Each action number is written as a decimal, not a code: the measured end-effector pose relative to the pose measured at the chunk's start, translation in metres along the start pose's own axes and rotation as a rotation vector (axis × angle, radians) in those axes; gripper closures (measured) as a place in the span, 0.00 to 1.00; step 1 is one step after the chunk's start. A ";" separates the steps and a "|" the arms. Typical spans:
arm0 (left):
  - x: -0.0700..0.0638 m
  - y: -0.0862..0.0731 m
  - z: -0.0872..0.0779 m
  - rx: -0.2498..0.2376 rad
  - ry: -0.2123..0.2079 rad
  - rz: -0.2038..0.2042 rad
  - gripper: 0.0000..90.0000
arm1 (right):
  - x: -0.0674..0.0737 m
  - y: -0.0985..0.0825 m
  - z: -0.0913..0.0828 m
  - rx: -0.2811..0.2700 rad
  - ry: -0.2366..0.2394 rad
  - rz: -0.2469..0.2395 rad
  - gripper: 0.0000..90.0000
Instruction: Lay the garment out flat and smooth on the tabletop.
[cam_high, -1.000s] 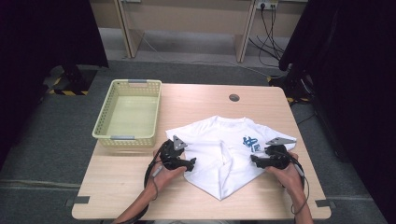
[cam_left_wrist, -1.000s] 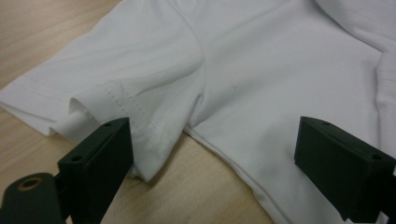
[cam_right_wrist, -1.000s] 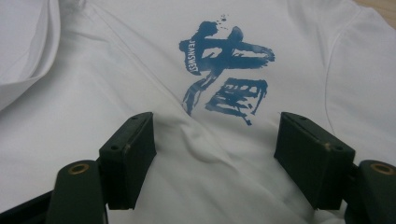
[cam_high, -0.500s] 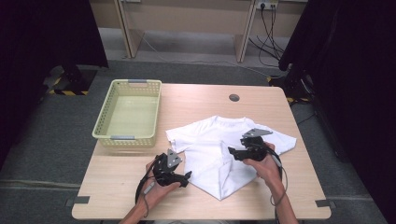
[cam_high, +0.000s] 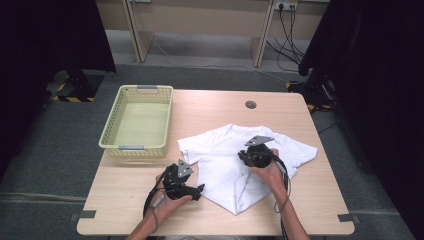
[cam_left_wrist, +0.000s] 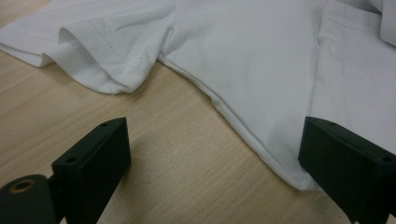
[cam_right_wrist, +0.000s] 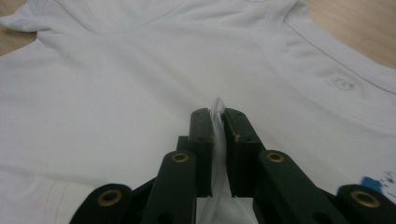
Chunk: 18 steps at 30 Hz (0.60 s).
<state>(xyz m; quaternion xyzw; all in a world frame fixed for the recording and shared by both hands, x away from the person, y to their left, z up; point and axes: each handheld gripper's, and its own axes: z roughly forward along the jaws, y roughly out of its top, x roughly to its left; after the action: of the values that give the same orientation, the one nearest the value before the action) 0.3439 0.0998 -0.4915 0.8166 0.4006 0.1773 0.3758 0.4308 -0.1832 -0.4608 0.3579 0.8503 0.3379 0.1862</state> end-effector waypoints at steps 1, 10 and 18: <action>0.000 0.000 0.000 0.000 0.000 0.000 0.09 | -0.001 -0.002 -0.007 -0.011 -0.002 -0.002 0.95; 0.000 -0.001 -0.002 0.002 -0.002 0.002 0.09 | -0.012 -0.053 -0.085 -0.089 -0.115 -0.004 0.96; 0.000 -0.001 -0.002 0.001 -0.003 0.002 0.09 | -0.003 -0.113 -0.126 -0.081 -0.162 0.047 0.94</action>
<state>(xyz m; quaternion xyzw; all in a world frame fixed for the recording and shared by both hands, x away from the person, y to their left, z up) 0.3425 0.1013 -0.4915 0.8175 0.3994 0.1764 0.3757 0.3079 -0.2992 -0.4518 0.3960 0.8095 0.3462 0.2609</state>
